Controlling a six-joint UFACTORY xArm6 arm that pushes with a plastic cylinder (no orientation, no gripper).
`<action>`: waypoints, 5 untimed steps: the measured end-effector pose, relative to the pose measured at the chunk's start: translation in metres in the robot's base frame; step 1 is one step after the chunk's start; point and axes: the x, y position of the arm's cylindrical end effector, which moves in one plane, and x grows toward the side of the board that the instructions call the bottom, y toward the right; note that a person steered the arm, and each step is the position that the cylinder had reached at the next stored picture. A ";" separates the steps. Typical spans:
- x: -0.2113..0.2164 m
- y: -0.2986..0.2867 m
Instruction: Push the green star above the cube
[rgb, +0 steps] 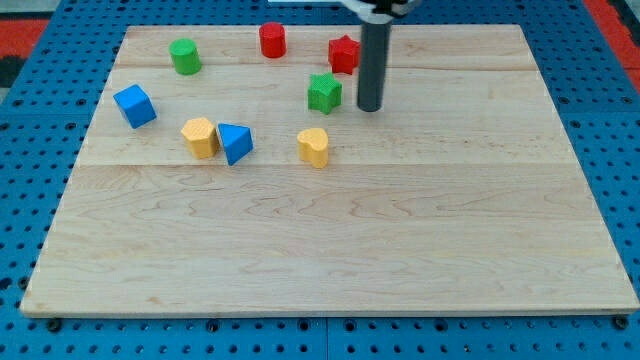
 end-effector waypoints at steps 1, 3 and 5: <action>-0.009 -0.035; -0.022 -0.071; -0.040 -0.052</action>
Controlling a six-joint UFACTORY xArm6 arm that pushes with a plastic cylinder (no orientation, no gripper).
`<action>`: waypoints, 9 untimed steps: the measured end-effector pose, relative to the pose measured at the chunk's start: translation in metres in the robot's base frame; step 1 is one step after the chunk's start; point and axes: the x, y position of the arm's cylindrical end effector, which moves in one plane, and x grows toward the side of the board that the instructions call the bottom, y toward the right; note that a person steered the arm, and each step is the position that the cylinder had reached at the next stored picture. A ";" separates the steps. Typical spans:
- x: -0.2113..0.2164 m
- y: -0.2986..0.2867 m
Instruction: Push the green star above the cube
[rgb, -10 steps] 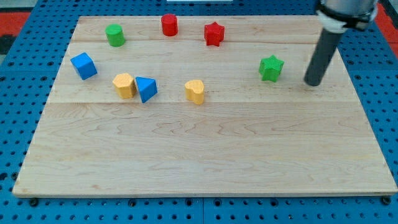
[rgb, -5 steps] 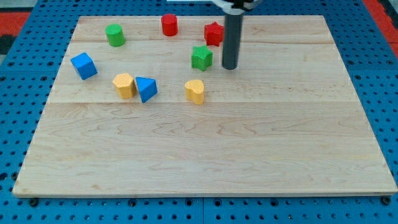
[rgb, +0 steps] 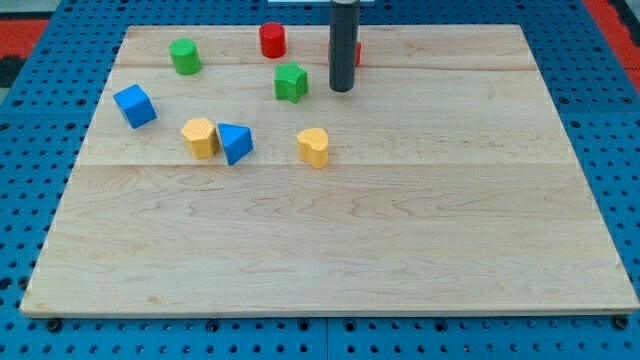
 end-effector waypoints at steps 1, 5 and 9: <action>-0.002 -0.046; 0.014 -0.154; -0.006 -0.230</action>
